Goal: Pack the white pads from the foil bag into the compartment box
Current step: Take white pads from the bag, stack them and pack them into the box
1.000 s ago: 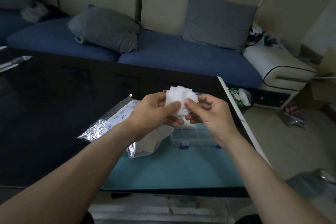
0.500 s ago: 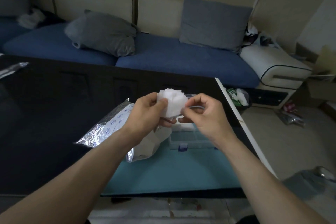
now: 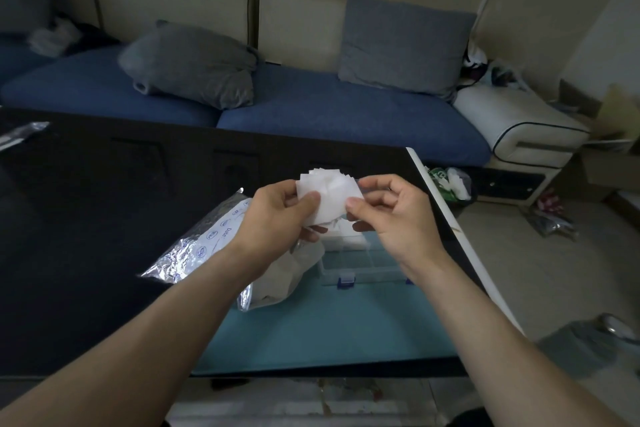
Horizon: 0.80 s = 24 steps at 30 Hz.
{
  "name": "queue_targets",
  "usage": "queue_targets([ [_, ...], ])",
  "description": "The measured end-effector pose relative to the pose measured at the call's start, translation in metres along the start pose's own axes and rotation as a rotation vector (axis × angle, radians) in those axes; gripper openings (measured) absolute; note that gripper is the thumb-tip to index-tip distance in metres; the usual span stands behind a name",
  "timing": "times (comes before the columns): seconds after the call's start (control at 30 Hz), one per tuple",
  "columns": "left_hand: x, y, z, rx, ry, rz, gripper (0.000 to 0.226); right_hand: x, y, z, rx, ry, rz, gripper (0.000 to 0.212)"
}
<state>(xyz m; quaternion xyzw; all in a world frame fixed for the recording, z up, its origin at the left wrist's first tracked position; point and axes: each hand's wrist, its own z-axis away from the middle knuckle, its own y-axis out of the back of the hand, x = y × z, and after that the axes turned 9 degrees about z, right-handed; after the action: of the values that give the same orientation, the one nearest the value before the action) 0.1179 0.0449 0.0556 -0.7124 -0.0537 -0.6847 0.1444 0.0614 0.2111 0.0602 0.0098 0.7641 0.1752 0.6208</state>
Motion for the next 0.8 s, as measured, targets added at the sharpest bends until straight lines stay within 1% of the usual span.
queue_targets([
  [0.07, 0.003, -0.001, 0.000, -0.011, 0.048, 0.088, 0.015, -0.001, 0.000, -0.001, -0.049, -0.002, -0.044, 0.017],
  [0.1, 0.006, -0.001, 0.000, -0.059, 0.097, 0.173, 0.018, -0.002, 0.000, 0.000, -0.080, 0.003, -0.063, 0.015],
  [0.17, 0.010, 0.000, 0.003, -0.234, 0.188, 0.320, 0.029, -0.002, 0.000, 0.001, -0.130, 0.034, -0.047, 0.012],
  [0.2, 0.012, 0.001, 0.004, -0.305, 0.224, 0.357, 0.035, -0.001, -0.001, 0.001, -0.145, 0.060, -0.017, 0.010],
  [0.27, 0.014, 0.002, 0.007, -0.366, 0.268, 0.393, 0.040, 0.001, -0.001, 0.003, -0.165, 0.108, 0.042, 0.008],
  [0.37, 0.012, 0.003, 0.006, -0.363, 0.299, 0.350, 0.034, 0.000, 0.001, 0.003, -0.213, 0.148, 0.107, 0.014],
  [0.43, 0.011, 0.003, 0.005, -0.364, 0.331, 0.322, 0.039, -0.001, 0.001, 0.003, -0.223, 0.184, 0.159, 0.015],
  [0.47, 0.010, 0.003, 0.005, -0.346, 0.348, 0.325, 0.039, -0.001, 0.000, 0.003, -0.208, 0.194, 0.178, 0.014],
  [0.53, 0.010, 0.003, 0.004, -0.273, 0.376, 0.352, 0.028, 0.000, 0.000, 0.002, -0.140, 0.184, 0.171, 0.009],
  [0.6, 0.011, 0.002, 0.002, -0.188, 0.393, 0.389, 0.020, 0.001, 0.003, -0.001, -0.045, 0.127, 0.106, 0.004],
  [0.67, 0.010, 0.004, -0.001, -0.117, 0.388, 0.419, 0.015, 0.000, 0.010, -0.004, 0.042, 0.048, 0.008, 0.010],
  [0.7, 0.010, 0.004, -0.002, -0.098, 0.385, 0.429, 0.013, -0.002, 0.014, -0.005, 0.055, 0.005, -0.080, 0.013],
  [0.77, 0.010, 0.004, -0.003, -0.104, 0.390, 0.445, 0.012, -0.004, 0.020, -0.006, -0.013, -0.057, -0.229, 0.017],
  [0.8, 0.010, 0.004, -0.003, -0.117, 0.400, 0.453, 0.013, -0.004, 0.022, -0.006, -0.080, -0.061, -0.245, 0.015],
])
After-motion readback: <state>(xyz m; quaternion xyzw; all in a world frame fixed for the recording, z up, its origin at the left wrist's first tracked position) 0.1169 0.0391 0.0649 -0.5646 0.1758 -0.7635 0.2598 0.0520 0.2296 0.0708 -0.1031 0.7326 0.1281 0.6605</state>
